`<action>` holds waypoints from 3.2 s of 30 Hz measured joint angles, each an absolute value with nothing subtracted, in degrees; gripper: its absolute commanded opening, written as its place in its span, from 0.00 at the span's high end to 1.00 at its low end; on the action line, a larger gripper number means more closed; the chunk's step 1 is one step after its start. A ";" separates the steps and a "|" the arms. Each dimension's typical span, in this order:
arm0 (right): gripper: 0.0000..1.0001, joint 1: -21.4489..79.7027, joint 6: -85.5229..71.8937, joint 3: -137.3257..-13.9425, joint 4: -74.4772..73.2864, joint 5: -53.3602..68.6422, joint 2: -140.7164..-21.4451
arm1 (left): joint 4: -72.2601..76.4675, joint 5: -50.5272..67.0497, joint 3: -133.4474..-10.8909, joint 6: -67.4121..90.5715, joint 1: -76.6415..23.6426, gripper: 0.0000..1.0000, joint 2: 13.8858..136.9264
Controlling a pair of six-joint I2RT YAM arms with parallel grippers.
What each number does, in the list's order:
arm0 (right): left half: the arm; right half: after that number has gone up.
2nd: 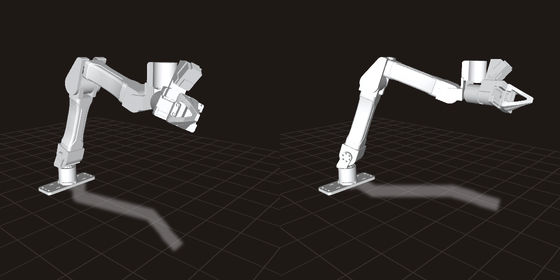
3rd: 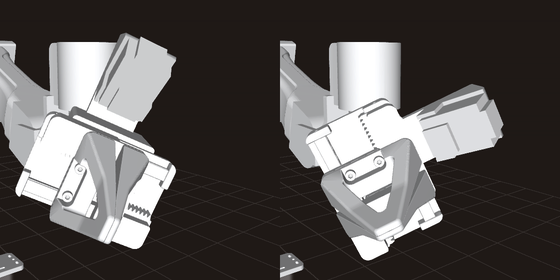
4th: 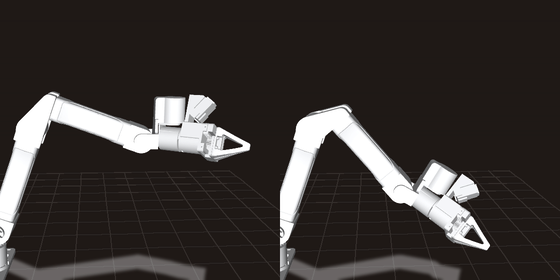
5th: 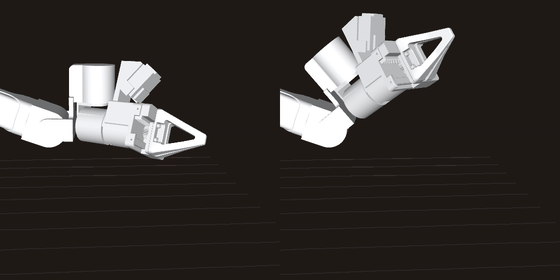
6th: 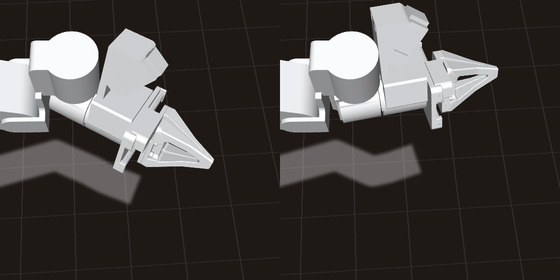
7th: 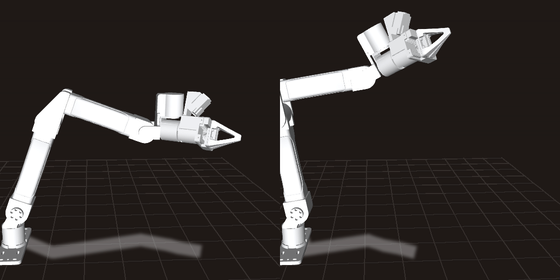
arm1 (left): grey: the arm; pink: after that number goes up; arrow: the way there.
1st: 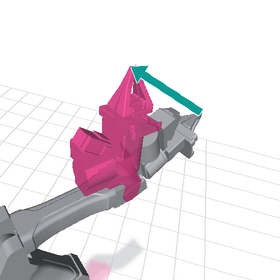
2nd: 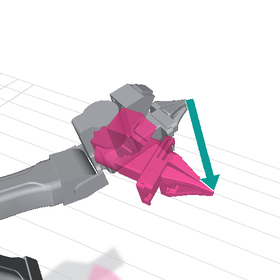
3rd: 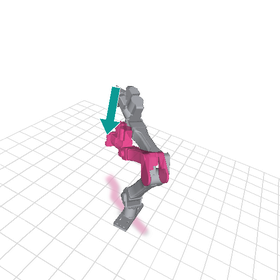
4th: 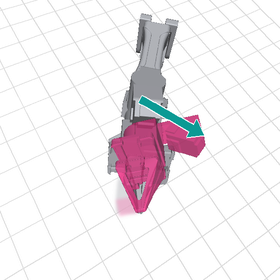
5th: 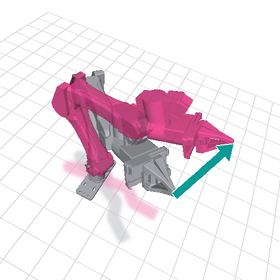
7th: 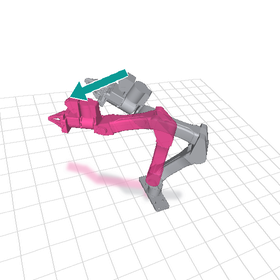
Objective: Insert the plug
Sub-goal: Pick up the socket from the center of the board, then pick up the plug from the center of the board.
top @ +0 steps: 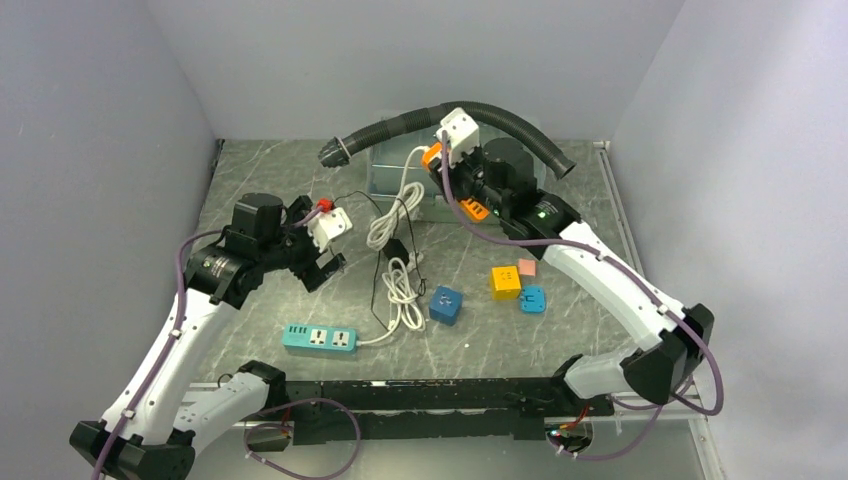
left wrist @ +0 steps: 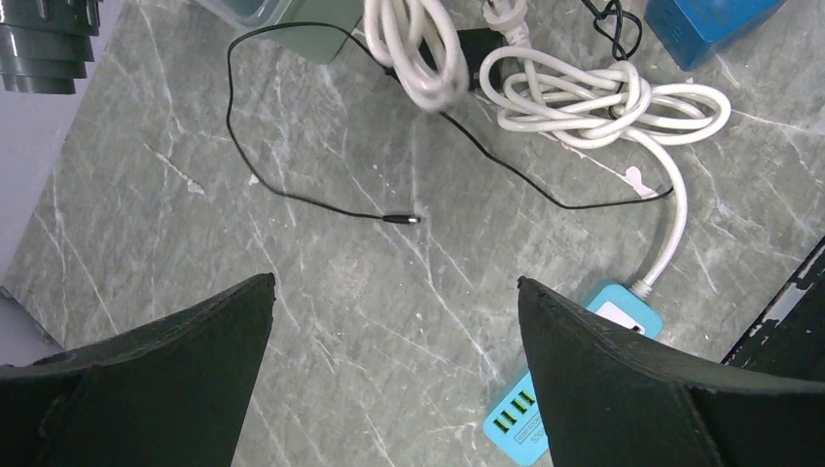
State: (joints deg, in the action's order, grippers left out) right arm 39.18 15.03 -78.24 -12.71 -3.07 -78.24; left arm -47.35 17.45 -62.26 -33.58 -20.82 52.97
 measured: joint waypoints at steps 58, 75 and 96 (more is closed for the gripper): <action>1.00 42.09 -17.76 -96.66 -44.93 -11.64 -80.68 | -22.31 29.34 -69.38 1.50 -30.81 0.00 83.88; 1.00 41.93 -15.81 -94.56 -44.66 -13.41 -79.83 | -17.43 29.56 -77.28 9.58 -32.97 0.81 95.55; 1.00 34.30 -14.63 -87.24 -45.23 -11.11 -71.96 | -26.44 27.18 -82.74 1.54 -30.63 1.00 89.95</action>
